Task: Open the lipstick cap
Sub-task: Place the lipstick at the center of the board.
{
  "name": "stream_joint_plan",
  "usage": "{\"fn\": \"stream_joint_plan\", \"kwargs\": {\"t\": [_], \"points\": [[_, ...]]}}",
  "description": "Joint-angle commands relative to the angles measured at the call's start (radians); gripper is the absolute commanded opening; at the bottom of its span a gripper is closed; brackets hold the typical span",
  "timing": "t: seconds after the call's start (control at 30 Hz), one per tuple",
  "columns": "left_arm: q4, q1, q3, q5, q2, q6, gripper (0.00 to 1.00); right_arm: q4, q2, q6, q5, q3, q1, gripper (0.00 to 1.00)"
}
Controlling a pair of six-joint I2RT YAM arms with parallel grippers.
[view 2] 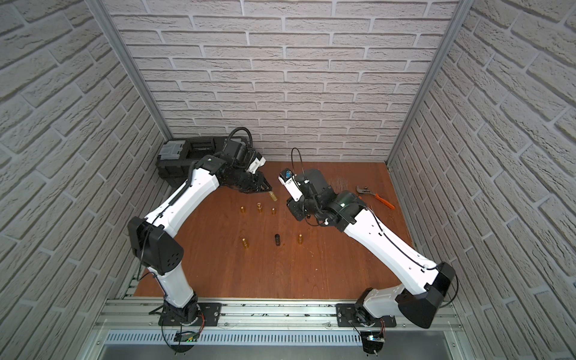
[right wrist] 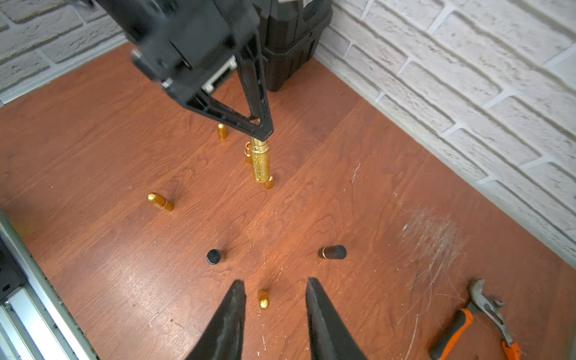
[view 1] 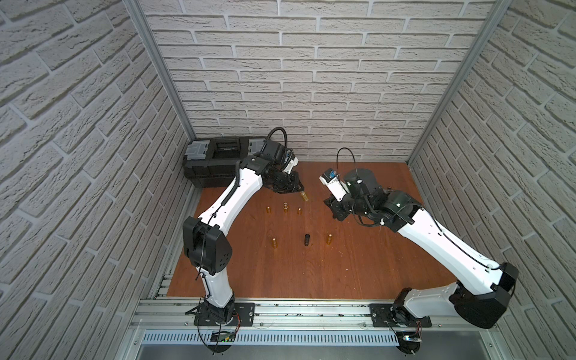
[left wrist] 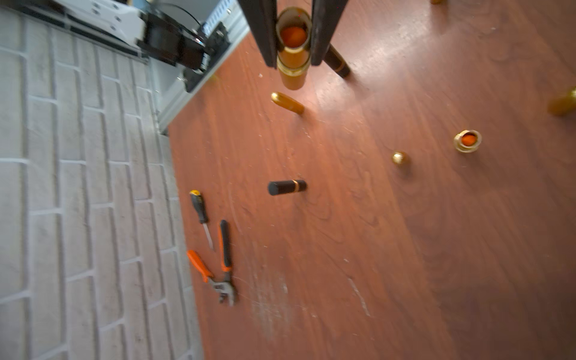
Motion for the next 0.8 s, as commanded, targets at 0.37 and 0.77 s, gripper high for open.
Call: {"fn": "stream_joint_plan", "kwargs": {"t": [0.37, 0.77], "points": [[0.358, -0.161, -0.102, -0.385, 0.205, 0.099, 0.17, -0.061, -0.125, 0.017, 0.188, -0.090, 0.002, 0.34], [0.432, -0.229, -0.133, -0.496, 0.293, 0.179, 0.18, -0.050, -0.117, 0.020, 0.193, -0.112, 0.002, 0.34]]}}
